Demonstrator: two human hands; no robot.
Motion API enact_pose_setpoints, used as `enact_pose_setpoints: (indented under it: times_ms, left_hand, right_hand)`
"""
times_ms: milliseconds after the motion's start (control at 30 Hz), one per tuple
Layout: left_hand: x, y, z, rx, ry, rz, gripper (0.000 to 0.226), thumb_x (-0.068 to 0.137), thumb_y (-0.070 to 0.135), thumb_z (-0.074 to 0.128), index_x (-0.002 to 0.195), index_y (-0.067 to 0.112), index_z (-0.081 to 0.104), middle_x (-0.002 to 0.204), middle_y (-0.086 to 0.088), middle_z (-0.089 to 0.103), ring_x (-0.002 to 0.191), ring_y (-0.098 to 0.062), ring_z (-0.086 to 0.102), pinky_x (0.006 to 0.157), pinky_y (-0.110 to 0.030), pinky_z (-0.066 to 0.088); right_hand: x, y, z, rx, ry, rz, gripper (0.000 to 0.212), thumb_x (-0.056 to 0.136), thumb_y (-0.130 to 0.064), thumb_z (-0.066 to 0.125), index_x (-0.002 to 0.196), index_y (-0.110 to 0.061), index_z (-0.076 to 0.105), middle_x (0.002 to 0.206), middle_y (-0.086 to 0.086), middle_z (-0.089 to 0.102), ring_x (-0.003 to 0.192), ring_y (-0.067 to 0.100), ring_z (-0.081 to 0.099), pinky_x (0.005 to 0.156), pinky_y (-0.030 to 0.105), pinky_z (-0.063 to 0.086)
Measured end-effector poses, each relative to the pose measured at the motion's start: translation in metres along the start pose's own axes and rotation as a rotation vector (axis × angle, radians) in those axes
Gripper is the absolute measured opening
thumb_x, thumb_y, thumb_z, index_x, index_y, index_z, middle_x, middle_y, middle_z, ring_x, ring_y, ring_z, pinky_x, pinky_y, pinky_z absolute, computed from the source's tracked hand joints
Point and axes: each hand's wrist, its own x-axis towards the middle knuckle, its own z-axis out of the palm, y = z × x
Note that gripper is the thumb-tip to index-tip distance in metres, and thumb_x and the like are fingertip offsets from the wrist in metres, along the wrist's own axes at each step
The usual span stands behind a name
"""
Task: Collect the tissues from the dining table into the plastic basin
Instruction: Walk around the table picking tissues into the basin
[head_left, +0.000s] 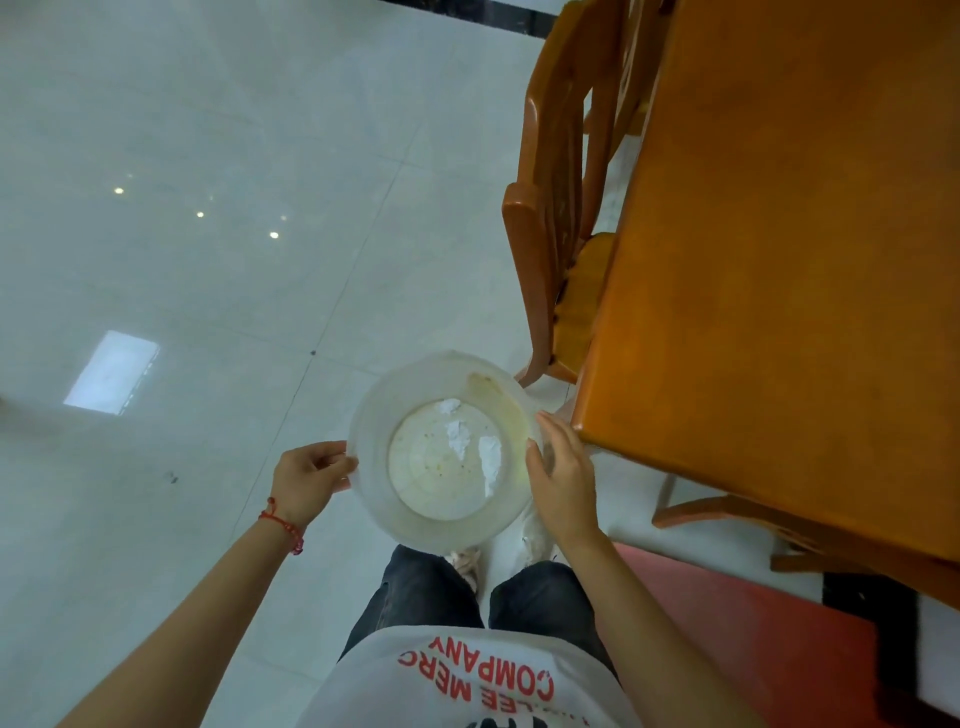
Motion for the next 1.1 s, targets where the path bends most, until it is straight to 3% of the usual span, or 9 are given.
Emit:
enact_pose_setpoints:
  times_ms: [100,200,267,367,567,933,1100]
  left_hand:
    - [-0.009,-0.009,-0.006,0.017,-0.015,-0.001,0.023,0.081,0.000,0.061,0.103,-0.004,0.065,0.091,-0.010,0.067,0.074,-0.019,0.065,0.074,-0.029,0.051]
    - [-0.021,-0.016,-0.006,0.018,-0.035,0.005,0.023,0.081,0.001,0.061,0.103,-0.004,0.065,0.090,-0.009,0.067,0.074,-0.018,0.065,0.076,-0.032,0.052]
    - [-0.030,-0.019,-0.003,0.021,-0.040,0.010,0.023,0.081,0.001,0.061,0.103,-0.004,0.065,0.090,-0.008,0.067,0.075,-0.019,0.065,0.078,-0.033,0.052]
    - [-0.045,-0.022,0.005,0.022,-0.043,0.030,0.023,0.081,0.001,0.061,0.103,-0.005,0.064,0.093,-0.011,0.066,0.077,-0.026,0.064,0.078,-0.034,0.051]
    - [-0.089,-0.029,0.036,0.019,-0.093,0.067,0.021,0.081,-0.003,0.060,0.101,-0.004,0.065,0.092,-0.011,0.066,0.078,-0.027,0.064,0.081,-0.039,0.052]
    - [-0.145,-0.024,0.112,0.110,-0.264,0.196,0.024,0.081,0.001,0.062,0.104,-0.002,0.065,0.084,-0.007,0.067,0.074,-0.020,0.064,0.078,-0.034,0.052]
    - [-0.147,-0.007,0.141,0.168,-0.380,0.257,0.021,0.081,0.003,0.062,0.102,0.000,0.067,0.078,-0.003,0.067,0.073,-0.014,0.065,0.062,-0.019,0.054]
  right_hand:
    - [-0.020,0.012,0.000,0.006,0.003,0.121,0.039,0.090,-0.021,0.054,0.128,-0.013,0.048,0.125,0.008,0.057,0.110,0.016,0.053,0.088,0.024,0.042]
    - [-0.035,0.022,-0.003,0.036,-0.017,0.177,0.036,0.089,-0.021,0.055,0.124,-0.014,0.051,0.114,0.007,0.062,0.092,0.010,0.055,0.071,0.006,0.041]
    - [-0.042,0.026,-0.006,0.071,0.012,0.195,0.035,0.089,-0.018,0.056,0.123,-0.012,0.053,0.109,0.007,0.064,0.085,0.008,0.055,0.063,0.003,0.039]
    - [-0.051,0.035,-0.017,0.112,0.039,0.232,0.036,0.087,-0.016,0.059,0.122,-0.010,0.055,0.105,0.007,0.066,0.081,0.009,0.056,0.067,0.007,0.037]
    - [-0.095,0.066,-0.051,0.114,0.072,0.259,0.024,0.084,-0.013,0.061,0.107,-0.012,0.066,0.100,0.005,0.069,0.068,-0.008,0.055,0.059,0.000,0.039]
    - [-0.189,0.115,-0.122,0.209,0.302,0.363,0.021,0.084,-0.010,0.060,0.104,-0.013,0.067,0.085,-0.009,0.064,0.073,-0.002,0.060,0.057,0.001,0.042]
    - [-0.209,0.123,-0.145,0.240,0.435,0.385,0.023,0.083,-0.006,0.060,0.105,-0.011,0.067,0.078,-0.018,0.061,0.069,-0.017,0.057,0.058,-0.002,0.040]
